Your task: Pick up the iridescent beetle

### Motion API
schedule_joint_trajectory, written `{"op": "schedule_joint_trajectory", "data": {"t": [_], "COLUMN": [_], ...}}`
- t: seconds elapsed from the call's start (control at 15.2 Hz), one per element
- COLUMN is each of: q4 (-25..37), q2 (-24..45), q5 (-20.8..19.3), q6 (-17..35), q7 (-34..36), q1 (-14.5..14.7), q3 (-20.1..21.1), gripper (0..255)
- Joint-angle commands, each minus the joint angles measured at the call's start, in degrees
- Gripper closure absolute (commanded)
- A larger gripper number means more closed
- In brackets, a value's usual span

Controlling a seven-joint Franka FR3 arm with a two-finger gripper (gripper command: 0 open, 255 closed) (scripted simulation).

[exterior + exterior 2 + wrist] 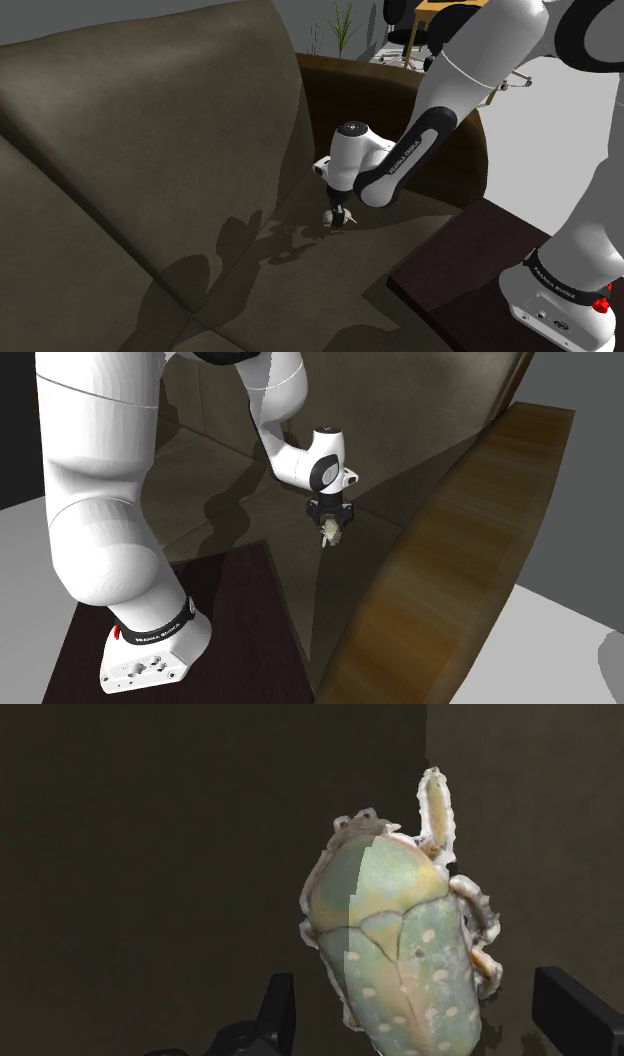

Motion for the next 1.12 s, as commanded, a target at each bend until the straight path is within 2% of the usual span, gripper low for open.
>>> {"op": "schedule_joint_trajectory", "data": {"t": [0.0,0.07,0.13,0.73,1.06], "q4": [0.23,0.24,0.34,0.24,-0.55], "q2": [0.94,0.94,0.93,0.94,-2.90], "q5": [-0.27,-0.26,-0.24,-0.26,0.83], "q6": [0.74,0.73,0.62,0.73,-2.33], "q7": [0.31,0.31,0.31,0.31,-0.63], "q1": [0.29,0.29,0.31,0.29,-0.56], "q3": [-0.27,-0.27,-0.24,-0.27,0.83], "gripper": [0,0,255,255,255]}}
